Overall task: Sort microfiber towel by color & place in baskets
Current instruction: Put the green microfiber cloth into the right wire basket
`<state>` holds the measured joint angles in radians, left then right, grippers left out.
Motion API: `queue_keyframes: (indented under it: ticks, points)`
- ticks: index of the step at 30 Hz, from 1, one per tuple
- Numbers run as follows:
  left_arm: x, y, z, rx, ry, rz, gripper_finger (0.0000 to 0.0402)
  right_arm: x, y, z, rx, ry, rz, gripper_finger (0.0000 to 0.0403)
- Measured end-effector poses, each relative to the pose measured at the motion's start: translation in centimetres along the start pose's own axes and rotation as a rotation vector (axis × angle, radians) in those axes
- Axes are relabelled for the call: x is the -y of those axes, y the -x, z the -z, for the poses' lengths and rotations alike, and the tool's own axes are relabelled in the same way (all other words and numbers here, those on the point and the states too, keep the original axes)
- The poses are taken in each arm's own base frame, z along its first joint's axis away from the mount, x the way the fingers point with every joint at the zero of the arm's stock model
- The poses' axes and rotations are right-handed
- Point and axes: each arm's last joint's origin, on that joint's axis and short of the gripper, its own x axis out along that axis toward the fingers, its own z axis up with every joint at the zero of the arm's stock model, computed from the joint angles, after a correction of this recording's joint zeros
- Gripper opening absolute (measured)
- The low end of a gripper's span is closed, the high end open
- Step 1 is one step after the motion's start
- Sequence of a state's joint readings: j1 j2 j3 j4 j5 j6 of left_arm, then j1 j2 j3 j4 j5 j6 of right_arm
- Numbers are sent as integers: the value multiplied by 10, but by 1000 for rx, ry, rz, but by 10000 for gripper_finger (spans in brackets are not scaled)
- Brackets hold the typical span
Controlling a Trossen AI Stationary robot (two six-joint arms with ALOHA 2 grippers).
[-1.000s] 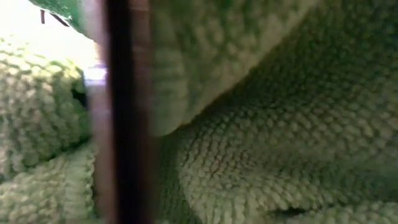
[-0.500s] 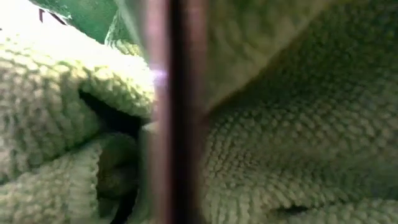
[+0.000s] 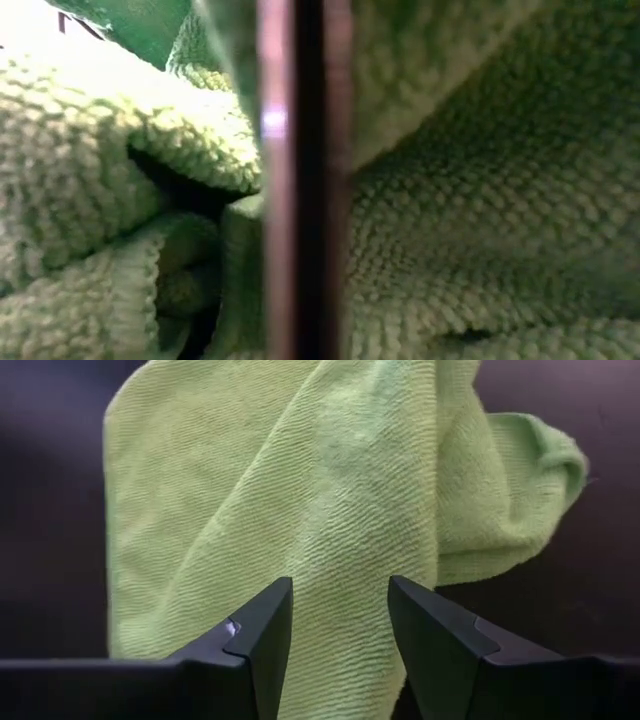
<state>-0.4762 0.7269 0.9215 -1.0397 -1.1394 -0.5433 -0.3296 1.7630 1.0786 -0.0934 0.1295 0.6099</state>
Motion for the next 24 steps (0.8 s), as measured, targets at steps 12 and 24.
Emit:
queue_keyframes:
  ticks: [12, 24]
  points:
    - [1, 0, 0, -13, -30, 21, 113, -1, 0, 0, 3, -58, 1, 162]
    - [1, 0, 1, -18, -66, 30, 113, 17, -1, -1, -31, -73, 116, 162]
